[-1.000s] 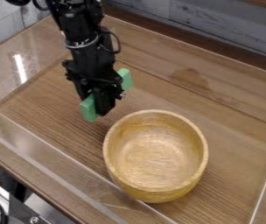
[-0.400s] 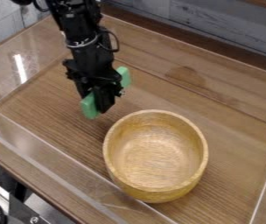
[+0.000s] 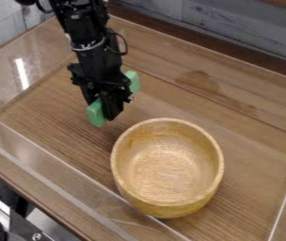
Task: Remove the green block from inside the brown bowl and put it on the table
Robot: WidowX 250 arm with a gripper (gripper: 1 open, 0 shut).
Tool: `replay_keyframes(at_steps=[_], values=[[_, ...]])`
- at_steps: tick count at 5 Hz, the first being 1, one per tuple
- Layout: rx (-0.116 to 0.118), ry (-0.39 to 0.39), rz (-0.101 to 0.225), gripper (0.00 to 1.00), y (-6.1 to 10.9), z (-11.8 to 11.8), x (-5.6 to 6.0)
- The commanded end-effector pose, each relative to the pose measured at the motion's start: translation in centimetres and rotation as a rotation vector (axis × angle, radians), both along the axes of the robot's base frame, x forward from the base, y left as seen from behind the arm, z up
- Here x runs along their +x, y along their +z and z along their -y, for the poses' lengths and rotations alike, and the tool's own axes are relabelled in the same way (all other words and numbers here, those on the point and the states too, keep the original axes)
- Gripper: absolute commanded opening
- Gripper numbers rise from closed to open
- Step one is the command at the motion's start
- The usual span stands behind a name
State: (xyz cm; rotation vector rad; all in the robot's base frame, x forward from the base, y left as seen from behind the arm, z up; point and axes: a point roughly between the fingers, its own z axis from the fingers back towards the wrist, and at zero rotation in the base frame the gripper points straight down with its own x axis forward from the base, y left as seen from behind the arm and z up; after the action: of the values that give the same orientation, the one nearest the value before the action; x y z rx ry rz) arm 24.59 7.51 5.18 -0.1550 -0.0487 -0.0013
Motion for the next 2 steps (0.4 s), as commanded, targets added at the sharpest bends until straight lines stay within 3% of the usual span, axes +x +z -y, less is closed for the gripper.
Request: replay_keyframes(at_steps=[1, 2], values=[[0.017, 0.019, 0.048, 0.0, 1.11, -0.81, 0.94], [0.014, 0.023, 0.047, 0.0, 1.07, -0.92, 1.05]])
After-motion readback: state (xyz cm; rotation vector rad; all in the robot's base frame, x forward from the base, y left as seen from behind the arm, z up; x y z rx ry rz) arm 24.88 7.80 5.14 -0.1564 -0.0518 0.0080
